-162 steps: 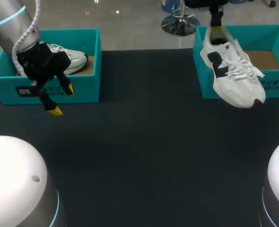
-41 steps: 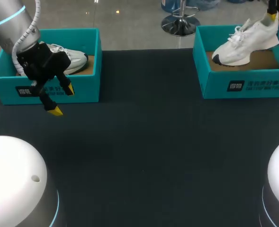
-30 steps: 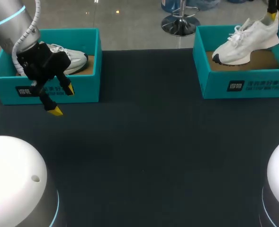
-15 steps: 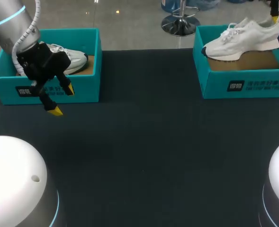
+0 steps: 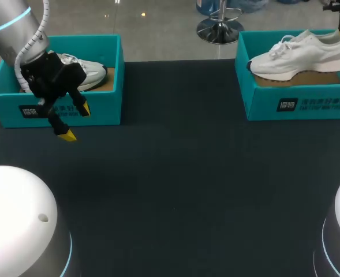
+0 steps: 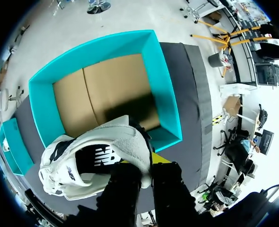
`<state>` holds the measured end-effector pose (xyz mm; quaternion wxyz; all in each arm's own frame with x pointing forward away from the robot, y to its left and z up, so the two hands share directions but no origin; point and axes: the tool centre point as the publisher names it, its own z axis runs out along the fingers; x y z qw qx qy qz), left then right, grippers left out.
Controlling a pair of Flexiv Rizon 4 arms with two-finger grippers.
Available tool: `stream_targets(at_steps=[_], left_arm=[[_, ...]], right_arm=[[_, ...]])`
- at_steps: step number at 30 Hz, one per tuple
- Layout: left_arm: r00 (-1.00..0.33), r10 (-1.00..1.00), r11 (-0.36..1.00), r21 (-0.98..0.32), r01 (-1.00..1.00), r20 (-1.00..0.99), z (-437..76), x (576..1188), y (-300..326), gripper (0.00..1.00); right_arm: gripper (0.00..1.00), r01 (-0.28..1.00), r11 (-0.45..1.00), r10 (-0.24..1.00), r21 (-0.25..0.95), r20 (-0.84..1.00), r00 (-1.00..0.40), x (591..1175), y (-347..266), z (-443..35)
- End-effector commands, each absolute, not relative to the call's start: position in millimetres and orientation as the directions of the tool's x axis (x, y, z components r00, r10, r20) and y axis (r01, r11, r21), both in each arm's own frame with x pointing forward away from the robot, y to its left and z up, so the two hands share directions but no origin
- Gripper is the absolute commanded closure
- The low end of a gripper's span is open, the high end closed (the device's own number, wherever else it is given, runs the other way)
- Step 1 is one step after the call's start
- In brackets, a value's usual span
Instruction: Take the shoe out of the shoebox, open the shoe tongue, remove and reinsert the insole, then place the shoe into the shoebox
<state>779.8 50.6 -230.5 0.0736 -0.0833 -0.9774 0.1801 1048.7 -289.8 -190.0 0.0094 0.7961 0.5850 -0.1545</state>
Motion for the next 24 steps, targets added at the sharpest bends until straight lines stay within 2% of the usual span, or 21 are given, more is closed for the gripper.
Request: stream_targets(at_steps=[1, 24], left_arm=[[-0.975, 0.189, 0.922, -0.362, 0.137, 0.115, -230.3, 779.7, 50.8, 0.0], [-0.975, 0.189, 0.922, -0.362, 0.137, 0.115, -230.3, 779.7, 50.8, 0.0]], right_arm=[[1.0, 0.947, -0.312, 0.928, -0.081, -0.24, 0.285, 1040.4, -294.5, -197.5], [1.0, 0.924, -0.377, 0.909, -0.062, -0.218, 0.356, 1058.0, -327.2, -207.3]])
